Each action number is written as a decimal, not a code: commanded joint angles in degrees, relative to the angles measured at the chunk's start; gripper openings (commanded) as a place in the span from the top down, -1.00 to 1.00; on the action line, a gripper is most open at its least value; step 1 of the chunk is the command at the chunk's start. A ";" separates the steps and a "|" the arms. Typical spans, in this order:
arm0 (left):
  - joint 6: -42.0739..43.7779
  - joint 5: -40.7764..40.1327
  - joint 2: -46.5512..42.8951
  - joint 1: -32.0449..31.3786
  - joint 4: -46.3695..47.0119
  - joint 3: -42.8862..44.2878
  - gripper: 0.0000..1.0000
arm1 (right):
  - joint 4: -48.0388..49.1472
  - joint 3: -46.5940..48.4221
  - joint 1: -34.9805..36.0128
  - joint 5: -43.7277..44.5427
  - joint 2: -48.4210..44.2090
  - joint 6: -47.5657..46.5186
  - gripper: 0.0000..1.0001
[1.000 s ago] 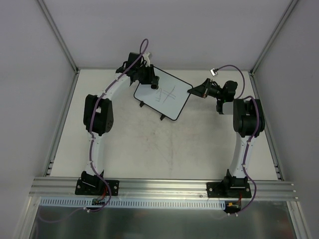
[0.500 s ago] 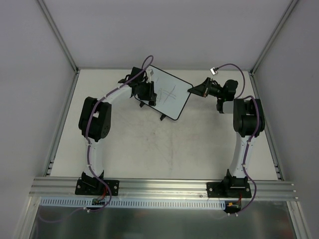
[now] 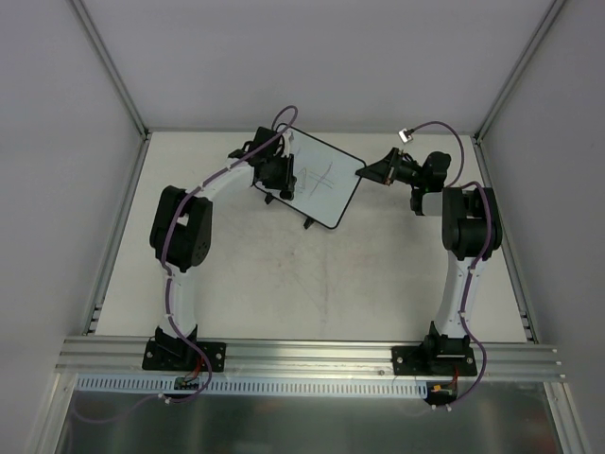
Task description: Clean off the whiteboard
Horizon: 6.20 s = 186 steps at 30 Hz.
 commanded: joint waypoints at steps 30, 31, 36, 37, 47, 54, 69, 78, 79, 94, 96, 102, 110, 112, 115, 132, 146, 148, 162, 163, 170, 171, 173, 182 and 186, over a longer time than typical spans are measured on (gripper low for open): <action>8.01 -8.88 2.12 -3.18 -5.51 14.31 1.00 | 14.85 1.39 1.10 -5.38 -2.38 1.52 1.00; 7.92 -8.97 1.77 -3.54 -5.51 13.52 1.00 | 14.85 1.30 1.10 -5.30 -2.38 1.43 1.00; 6.26 -10.46 -0.25 -4.60 -5.42 6.76 1.00 | 14.94 1.12 1.10 -4.86 -2.38 1.08 1.00; 6.08 -10.46 -0.69 -4.60 -5.42 5.70 1.00 | 14.86 1.04 1.10 -4.77 -2.55 0.91 1.00; 1.59 -8.71 -2.55 -3.89 0.73 -8.54 1.00 | 14.85 0.60 1.10 -4.42 -2.91 0.55 0.99; 0.01 -6.77 -3.68 -3.81 3.45 -10.75 1.00 | 14.85 0.25 1.10 -4.24 -3.17 0.38 1.00; 1.06 -4.22 -14.23 -1.26 0.73 -3.89 1.00 | 14.85 -0.81 1.01 -3.10 -3.08 -0.24 0.77; 1.06 -4.93 -18.54 -0.29 0.20 -5.65 1.00 | 14.85 -1.78 1.01 -1.78 -3.26 -1.03 0.56; 1.06 -4.84 -18.89 -0.20 0.20 -5.65 1.00 | 14.85 -1.86 1.01 -1.69 -3.35 -1.29 0.48; 1.06 -4.75 -20.21 0.85 -0.24 -5.91 1.00 | 14.85 -0.81 1.71 1.47 -2.12 -1.64 0.11; 1.06 -4.75 -20.21 1.12 -0.24 -6.17 1.00 | 14.85 -0.81 1.97 2.09 -1.94 -1.65 0.11; 0.80 -4.66 -20.91 1.99 -0.15 -6.88 1.00 | 14.85 -1.86 3.20 5.07 -2.11 -3.66 0.11; 0.71 -4.66 -21.00 2.17 -0.15 -7.58 1.00 | 14.77 -1.69 3.56 6.66 -1.94 -4.11 0.54; 0.71 -4.58 -21.09 2.26 -0.15 -7.67 1.00 | 14.77 -1.43 3.56 6.66 -1.77 -3.84 0.58; 0.62 -4.66 -21.26 2.26 -0.15 -7.93 1.00 | 14.77 -1.25 3.65 6.75 -1.59 -3.93 0.99; 2.56 -2.29 -13.27 1.82 0.11 -0.91 1.00 | 14.59 -3.18 3.82 8.15 -3.17 -4.98 1.00; 4.93 -0.53 -7.21 -0.20 0.11 7.18 1.00 | 10.55 -5.55 3.91 10.00 -5.45 -7.88 1.00; 5.02 -0.53 -6.76 -0.29 0.11 7.89 1.00 | 10.29 -5.64 3.91 10.17 -5.72 -8.06 0.99; 5.99 -1.06 0.27 -0.64 -2.00 13.34 1.00 | 6.68 -6.79 4.35 10.61 -7.83 -10.26 1.00; 6.16 -1.15 0.36 -0.73 -2.08 13.34 1.00 | 6.42 -6.87 4.44 10.70 -8.09 -10.43 0.99; 6.95 -2.12 0.71 -1.43 -2.87 12.46 1.00 | 4.75 -7.31 4.61 10.61 -9.23 -11.49 0.99; 7.04 -2.03 0.80 -1.52 -2.96 12.28 1.00 | 4.75 -7.31 4.70 10.61 -9.41 -11.66 0.99; 6.95 -2.11 0.54 -1.70 -3.14 11.50 1.00 | 4.75 -7.31 4.70 10.44 -9.50 -11.66 1.00; 4.84 -6.07 -3.50 -3.36 -3.05 0.95 1.00 | 4.75 -6.96 4.61 10.17 -9.41 -11.58 0.99; 3.70 -7.47 -4.91 -3.28 -2.96 -5.10 1.00 | 4.75 -6.87 4.52 10.00 -9.50 -11.49 0.99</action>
